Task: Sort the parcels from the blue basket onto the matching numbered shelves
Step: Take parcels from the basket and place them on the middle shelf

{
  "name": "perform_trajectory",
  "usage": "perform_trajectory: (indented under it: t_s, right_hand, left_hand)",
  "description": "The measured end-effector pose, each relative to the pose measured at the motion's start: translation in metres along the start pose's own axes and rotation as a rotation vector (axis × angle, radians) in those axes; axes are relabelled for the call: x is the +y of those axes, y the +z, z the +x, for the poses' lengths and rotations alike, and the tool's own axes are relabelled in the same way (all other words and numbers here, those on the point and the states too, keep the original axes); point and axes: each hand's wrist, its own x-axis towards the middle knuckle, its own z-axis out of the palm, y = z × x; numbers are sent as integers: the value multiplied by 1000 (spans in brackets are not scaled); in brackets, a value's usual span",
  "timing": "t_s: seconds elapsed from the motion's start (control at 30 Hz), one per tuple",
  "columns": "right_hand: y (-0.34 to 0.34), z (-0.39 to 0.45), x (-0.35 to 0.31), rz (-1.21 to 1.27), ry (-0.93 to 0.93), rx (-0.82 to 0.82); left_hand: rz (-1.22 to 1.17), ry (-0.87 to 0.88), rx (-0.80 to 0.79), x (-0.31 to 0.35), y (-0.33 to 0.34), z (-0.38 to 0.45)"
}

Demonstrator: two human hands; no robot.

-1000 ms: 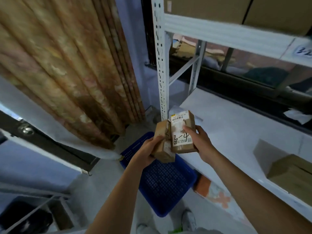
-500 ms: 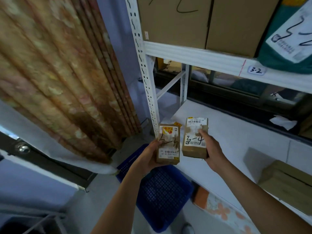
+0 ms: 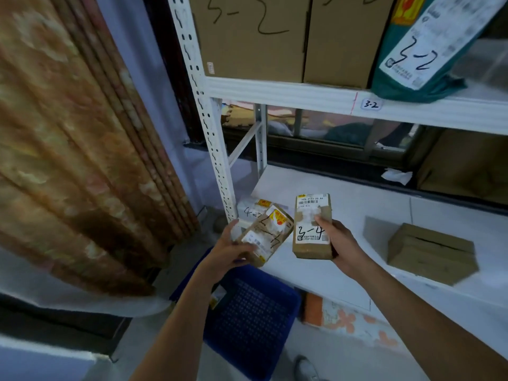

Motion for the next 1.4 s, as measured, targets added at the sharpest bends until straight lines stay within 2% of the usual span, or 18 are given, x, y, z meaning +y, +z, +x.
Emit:
perform_trajectory:
  t_s: [0.07, 0.17, 0.33, 0.53, 0.67, 0.77, 0.9, 1.07, 1.2, 1.4]
  right_hand:
    - [0, -14, 3, 2, -7, 37]
    - [-1, -38, 11, 59, -1, 96]
    - [-7, -75, 31, 171, 25, 192]
    - [-14, -105, 34, 238, 15, 208]
    - [-22, -121, 31, 245, 6, 201]
    - [-32, -132, 26, 243, -3, 202]
    - [-54, -147, 16, 251, -35, 210]
    - [-87, -167, 1, 257, -87, 211]
    - [-115, -186, -11, 270, -114, 240]
    - [-136, -202, -19, 262, -118, 241]
  left_hand:
    - [-55, 30, 67, 4, -6, -1]
    - [-189, -18, 130, 6, -8, -5]
    - [-329, -93, -22, -6, 6, -16]
    - [-642, -196, 14, -25, 34, -33]
    - [-766, -150, 13, -26, 53, -44]
    - [-727, -110, -45, -21, 72, -48]
    - [-648, -190, -51, -15, 107, -55]
    - [-596, -202, -213, -11, 160, -61]
    - [-571, -129, -239, -5, 195, -74]
    - [-476, -147, -242, -4, 223, -95]
